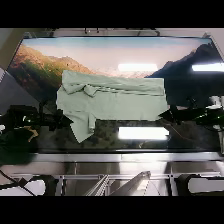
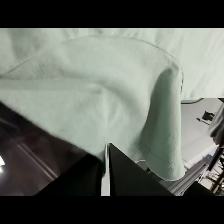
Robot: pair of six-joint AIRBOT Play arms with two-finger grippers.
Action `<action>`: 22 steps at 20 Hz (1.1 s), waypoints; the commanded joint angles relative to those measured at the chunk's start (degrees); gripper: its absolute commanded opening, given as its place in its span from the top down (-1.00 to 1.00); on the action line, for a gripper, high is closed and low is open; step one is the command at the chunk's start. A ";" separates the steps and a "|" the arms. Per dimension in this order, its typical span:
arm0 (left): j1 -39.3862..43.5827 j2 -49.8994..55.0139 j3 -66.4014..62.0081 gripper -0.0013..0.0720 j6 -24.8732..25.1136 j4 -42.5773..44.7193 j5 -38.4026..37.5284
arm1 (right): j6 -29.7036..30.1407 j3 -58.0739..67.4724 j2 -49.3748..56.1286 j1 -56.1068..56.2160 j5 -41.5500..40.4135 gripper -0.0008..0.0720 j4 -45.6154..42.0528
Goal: Fold the shirts.
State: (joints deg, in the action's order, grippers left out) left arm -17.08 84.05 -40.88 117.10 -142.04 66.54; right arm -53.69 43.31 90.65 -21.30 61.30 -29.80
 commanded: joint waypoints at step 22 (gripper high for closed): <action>-7.69 0.07 -26.14 0.90 -4.11 -4.50 12.52 | 13.90 0.17 -9.90 -8.79 -0.35 0.92 21.55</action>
State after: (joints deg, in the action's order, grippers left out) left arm -29.32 76.23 -57.01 114.45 -145.97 80.31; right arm -46.41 43.42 79.37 -34.06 70.78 -20.29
